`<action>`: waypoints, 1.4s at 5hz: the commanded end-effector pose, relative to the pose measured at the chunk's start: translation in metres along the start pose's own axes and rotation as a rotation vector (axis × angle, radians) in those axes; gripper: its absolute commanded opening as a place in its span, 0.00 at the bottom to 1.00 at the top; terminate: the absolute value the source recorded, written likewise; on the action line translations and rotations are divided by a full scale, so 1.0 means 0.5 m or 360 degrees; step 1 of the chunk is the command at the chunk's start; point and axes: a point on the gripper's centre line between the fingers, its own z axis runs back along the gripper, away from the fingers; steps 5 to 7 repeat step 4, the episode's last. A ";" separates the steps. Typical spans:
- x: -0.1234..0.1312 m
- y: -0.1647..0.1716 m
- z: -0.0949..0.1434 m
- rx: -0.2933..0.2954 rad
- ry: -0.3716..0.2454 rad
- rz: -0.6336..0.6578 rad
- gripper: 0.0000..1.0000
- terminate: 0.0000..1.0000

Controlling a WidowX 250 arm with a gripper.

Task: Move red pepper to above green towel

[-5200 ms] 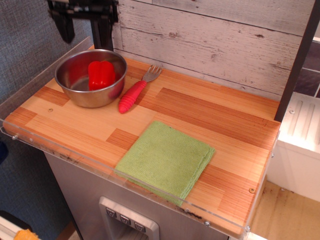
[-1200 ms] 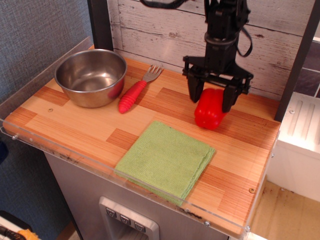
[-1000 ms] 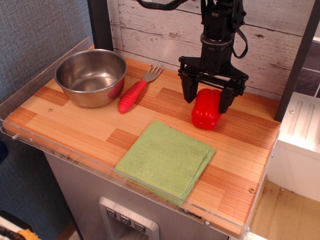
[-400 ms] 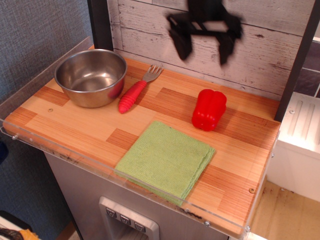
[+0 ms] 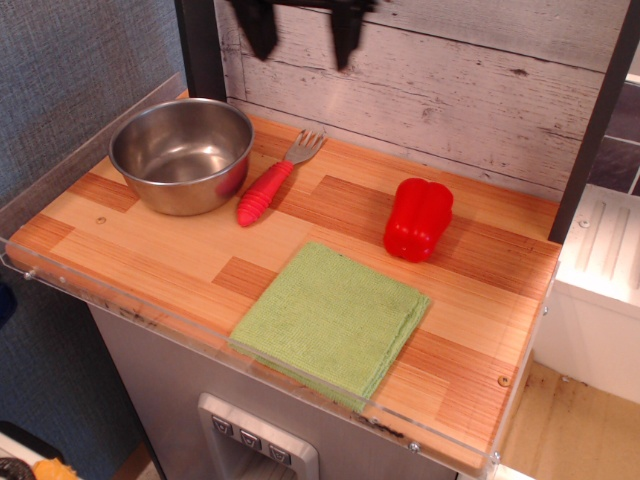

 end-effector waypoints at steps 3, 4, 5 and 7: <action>-0.032 0.006 -0.047 0.0047 0.0112 -0.0199 1.00 0.00; -0.032 0.006 -0.047 0.0047 0.0112 -0.0199 1.00 1.00; -0.032 0.006 -0.047 0.0047 0.0112 -0.0199 1.00 1.00; -0.032 0.006 -0.047 0.0047 0.0112 -0.0199 1.00 1.00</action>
